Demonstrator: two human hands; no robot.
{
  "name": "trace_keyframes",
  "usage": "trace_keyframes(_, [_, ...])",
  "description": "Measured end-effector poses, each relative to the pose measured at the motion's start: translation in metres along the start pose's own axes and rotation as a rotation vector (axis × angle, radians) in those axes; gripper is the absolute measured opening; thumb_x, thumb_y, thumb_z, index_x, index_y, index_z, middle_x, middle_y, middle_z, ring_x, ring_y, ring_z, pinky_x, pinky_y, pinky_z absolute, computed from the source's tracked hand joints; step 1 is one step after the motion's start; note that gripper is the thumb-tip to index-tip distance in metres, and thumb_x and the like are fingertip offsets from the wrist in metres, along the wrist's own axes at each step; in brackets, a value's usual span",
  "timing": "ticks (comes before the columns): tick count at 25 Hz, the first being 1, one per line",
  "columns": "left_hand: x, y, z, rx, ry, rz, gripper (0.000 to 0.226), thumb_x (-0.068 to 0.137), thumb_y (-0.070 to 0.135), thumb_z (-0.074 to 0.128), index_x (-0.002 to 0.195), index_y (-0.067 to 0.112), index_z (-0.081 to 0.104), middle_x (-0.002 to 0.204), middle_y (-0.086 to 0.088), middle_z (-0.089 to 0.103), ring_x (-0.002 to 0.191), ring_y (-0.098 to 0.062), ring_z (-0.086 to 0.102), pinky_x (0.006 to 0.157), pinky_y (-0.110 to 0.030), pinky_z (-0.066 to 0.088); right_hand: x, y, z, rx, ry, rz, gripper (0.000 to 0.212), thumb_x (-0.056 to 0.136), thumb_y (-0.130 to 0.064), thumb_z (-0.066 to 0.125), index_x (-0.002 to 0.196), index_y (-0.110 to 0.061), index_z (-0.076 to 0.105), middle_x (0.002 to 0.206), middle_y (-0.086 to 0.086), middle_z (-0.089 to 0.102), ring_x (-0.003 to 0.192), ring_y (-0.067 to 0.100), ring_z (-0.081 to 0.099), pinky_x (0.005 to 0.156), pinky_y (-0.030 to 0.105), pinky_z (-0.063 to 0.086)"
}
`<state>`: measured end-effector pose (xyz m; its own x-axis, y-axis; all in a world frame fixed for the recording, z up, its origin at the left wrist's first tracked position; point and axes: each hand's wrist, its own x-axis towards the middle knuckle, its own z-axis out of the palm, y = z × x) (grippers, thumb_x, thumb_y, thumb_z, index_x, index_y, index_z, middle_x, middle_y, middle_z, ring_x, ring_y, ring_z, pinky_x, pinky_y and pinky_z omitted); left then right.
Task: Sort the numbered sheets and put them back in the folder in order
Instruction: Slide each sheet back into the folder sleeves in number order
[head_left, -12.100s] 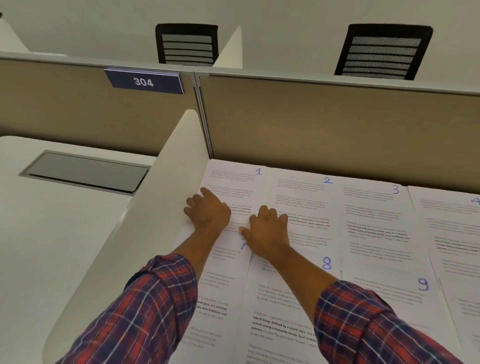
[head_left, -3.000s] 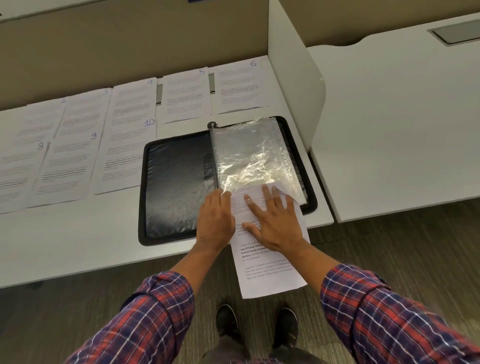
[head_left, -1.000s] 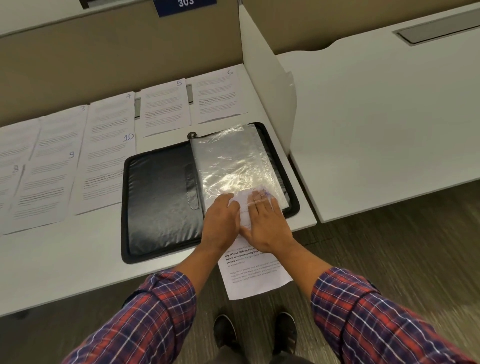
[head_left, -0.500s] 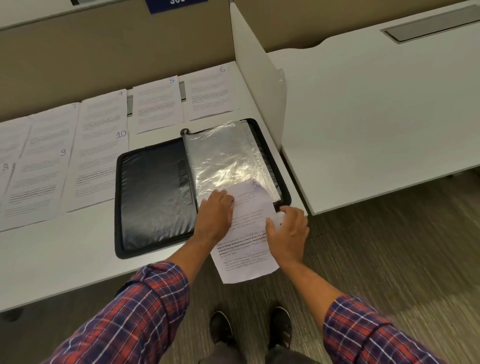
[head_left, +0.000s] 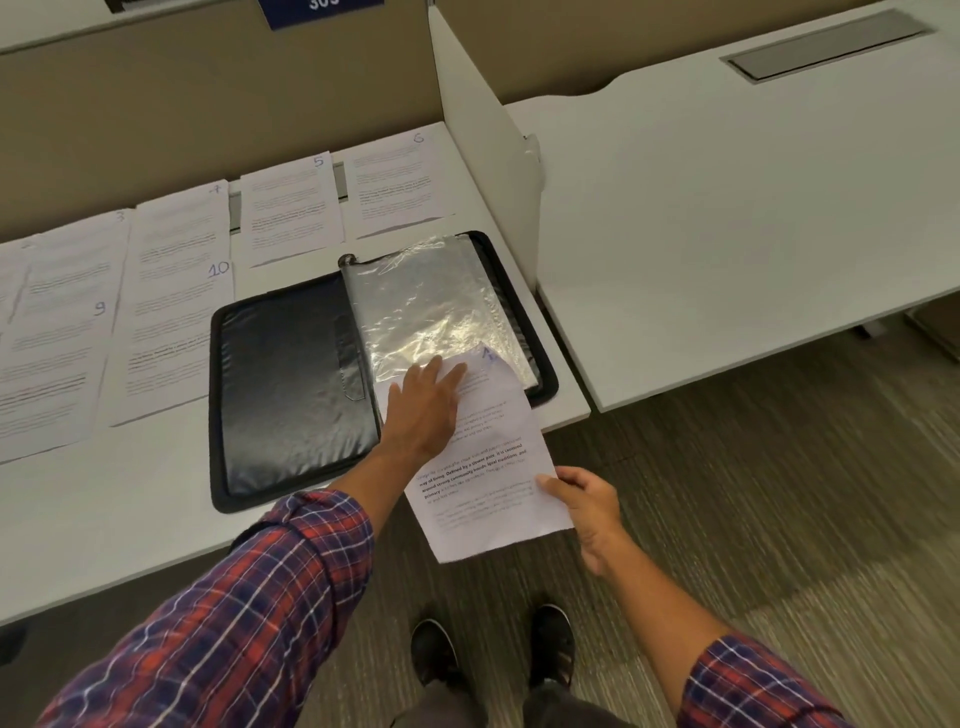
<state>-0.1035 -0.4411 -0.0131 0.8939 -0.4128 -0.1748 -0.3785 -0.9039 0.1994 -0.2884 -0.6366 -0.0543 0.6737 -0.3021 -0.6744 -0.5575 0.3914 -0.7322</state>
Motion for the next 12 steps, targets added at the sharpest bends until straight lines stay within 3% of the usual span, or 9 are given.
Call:
trace_keyframes(2, [0.002, 0.005, -0.004, 0.035, -0.045, -0.007, 0.058, 0.110, 0.038, 0.039, 0.164, 0.038, 0.017, 0.172, -0.010, 0.012, 0.158, -0.037, 0.012, 0.123, -0.066, 0.022, -0.009, 0.002, -0.002, 0.117, -0.024, -0.040, 0.034, 0.082, -0.019, 0.085, 0.113, -0.010, 0.074, 0.113, 0.016, 0.076, 0.105, 0.036, 0.072, 0.086, 0.047, 0.062])
trace_keyframes(6, [0.006, 0.019, -0.009, 0.069, -0.075, -0.018, 0.065, 0.109, 0.043, 0.039, 0.164, 0.040, 0.005, 0.170, -0.011, 0.014, 0.155, -0.037, 0.016, 0.117, -0.069, 0.026, -0.038, 0.010, 0.006, 0.436, -0.098, -0.020, 0.061, 0.077, -0.026, 0.088, 0.129, -0.005, 0.065, 0.123, 0.021, 0.072, 0.116, 0.039, 0.069, 0.096, 0.052, 0.057])
trace_keyframes(9, [0.012, 0.026, -0.008, 0.084, -0.040, 0.002, 0.065, 0.108, 0.044, 0.041, 0.164, 0.035, 0.010, 0.167, -0.015, 0.020, 0.153, -0.037, 0.021, 0.119, -0.063, 0.028, -0.064, 0.020, 0.019, 0.488, -0.142, -0.003, 0.058, 0.082, -0.022, 0.082, 0.134, -0.008, 0.061, 0.127, 0.019, 0.071, 0.121, 0.039, 0.067, 0.103, 0.056, 0.054])
trace_keyframes(12, [0.016, 0.029, -0.004, 0.040, 0.039, 0.006, 0.053, 0.106, 0.034, 0.050, 0.157, 0.026, 0.037, 0.160, -0.014, 0.036, 0.146, -0.036, 0.035, 0.115, -0.058, 0.037, -0.082, 0.027, 0.036, 0.460, -0.094, 0.011, 0.042, 0.092, -0.011, 0.075, 0.132, -0.014, 0.062, 0.122, 0.014, 0.075, 0.114, 0.035, 0.072, 0.096, 0.057, 0.058])
